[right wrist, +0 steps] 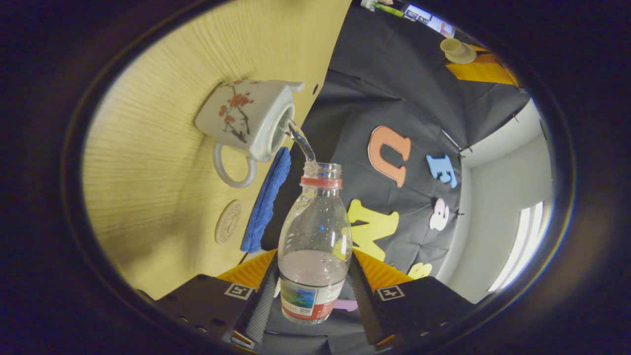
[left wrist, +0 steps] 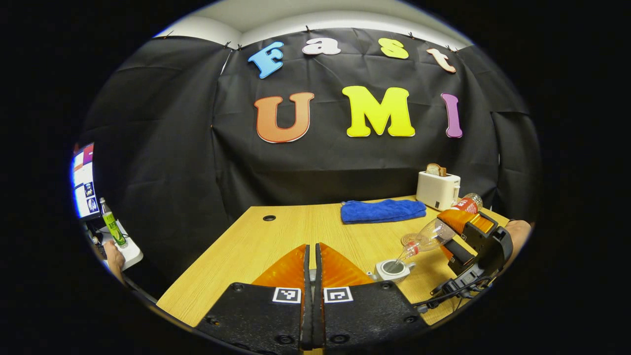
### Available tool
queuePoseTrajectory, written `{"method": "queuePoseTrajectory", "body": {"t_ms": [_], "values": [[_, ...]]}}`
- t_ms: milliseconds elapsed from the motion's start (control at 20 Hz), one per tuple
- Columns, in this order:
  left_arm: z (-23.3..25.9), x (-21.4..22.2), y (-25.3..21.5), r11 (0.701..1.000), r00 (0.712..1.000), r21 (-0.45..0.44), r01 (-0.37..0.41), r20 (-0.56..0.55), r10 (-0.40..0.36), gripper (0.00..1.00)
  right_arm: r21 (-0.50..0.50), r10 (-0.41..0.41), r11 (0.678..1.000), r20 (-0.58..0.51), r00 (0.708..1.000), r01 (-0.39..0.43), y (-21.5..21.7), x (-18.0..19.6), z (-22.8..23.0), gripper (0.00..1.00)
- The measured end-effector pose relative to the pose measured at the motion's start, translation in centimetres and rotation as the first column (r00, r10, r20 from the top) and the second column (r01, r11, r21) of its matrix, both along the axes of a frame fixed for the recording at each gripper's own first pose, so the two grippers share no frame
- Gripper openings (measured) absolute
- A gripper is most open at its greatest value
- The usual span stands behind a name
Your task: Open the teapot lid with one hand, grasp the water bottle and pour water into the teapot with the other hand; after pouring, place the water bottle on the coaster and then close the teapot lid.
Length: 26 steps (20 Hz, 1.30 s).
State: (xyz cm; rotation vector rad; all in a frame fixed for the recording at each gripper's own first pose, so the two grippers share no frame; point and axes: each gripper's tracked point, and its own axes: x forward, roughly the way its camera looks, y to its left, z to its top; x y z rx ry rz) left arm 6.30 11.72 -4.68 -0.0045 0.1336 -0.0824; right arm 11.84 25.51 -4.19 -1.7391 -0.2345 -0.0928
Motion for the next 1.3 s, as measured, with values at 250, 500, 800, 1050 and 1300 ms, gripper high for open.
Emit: {"method": "queuePoseTrajectory", "body": {"t_ms": [250, 500, 800, 1050, 1300], "values": [[-0.3, 0.1, 0.3, 1.000, 1.000, 0.010, -0.010, -0.012, 0.010, 0.03, -0.041, 0.010, 0.999, 0.014, 1.000, -0.009, 0.3, -0.2, 0.1, 0.75], [-0.7, 0.1, 0.4, 0.999, 1.000, 0.039, -0.016, -0.022, 0.017, 0.03, -0.087, 0.016, 0.996, 0.029, 0.999, -0.014, 0.3, -0.5, 0.6, 0.75], [-1.1, 0.3, 0.1, 0.998, 0.999, 0.068, -0.015, -0.036, 0.018, 0.03, -0.178, 0.040, 0.984, 0.059, 0.997, -0.029, 0.8, -0.4, 1.7, 0.75], [-1.0, 0.3, 0.4, 0.997, 0.999, 0.068, -0.025, -0.033, 0.027, 0.00, -0.220, 0.053, 0.975, 0.093, 0.994, -0.032, 1.0, -0.6, 3.0, 0.75], [-1.2, 0.3, 1.0, 0.997, 0.998, 0.057, -0.042, -0.037, 0.044, 0.00, -0.257, 0.066, 0.966, 0.111, 0.992, -0.035, 1.4, -0.7, 4.4, 0.77]]}}
